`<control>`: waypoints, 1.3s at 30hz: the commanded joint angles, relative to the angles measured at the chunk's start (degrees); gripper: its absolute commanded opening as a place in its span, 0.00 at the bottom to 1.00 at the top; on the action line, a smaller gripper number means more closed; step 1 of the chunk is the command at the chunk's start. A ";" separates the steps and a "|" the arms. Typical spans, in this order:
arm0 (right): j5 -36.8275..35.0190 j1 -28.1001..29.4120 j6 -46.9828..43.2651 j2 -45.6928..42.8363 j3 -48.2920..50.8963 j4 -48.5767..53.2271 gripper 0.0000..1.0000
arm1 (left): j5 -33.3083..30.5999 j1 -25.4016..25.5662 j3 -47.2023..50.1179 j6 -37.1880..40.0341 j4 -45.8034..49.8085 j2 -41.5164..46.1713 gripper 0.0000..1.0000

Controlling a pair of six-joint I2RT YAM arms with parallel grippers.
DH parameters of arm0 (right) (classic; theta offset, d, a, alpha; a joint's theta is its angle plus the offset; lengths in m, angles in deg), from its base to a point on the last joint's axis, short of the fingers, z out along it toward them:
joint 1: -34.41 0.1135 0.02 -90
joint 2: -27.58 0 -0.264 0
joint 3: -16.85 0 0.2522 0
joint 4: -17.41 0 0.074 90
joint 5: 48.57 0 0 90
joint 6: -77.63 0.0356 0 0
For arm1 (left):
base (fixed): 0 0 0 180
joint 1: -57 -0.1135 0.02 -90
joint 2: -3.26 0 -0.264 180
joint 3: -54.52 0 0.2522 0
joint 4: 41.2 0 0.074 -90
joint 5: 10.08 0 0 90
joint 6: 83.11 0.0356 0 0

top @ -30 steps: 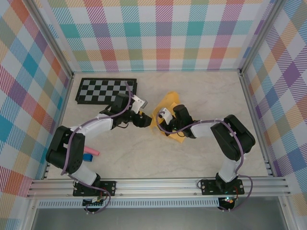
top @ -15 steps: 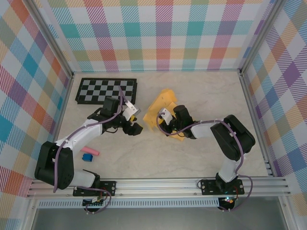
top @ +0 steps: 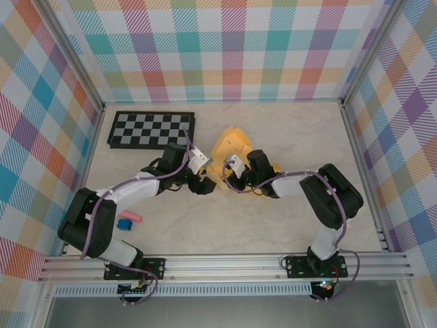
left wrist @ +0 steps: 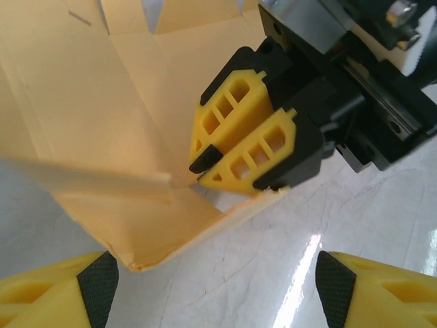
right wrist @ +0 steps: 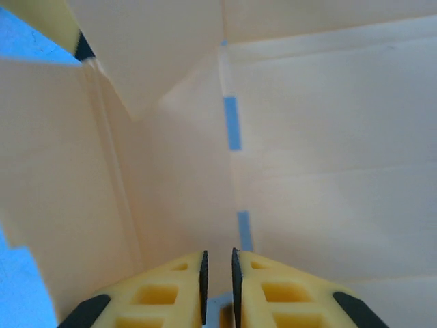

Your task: Fold the paper box

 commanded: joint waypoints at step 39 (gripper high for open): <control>-10.97 -14.80 43.51 -13.74 -32.10 58.74 0.52 | -11.86 -2.81 -38.07 -6.20 23.59 -27.70 0.61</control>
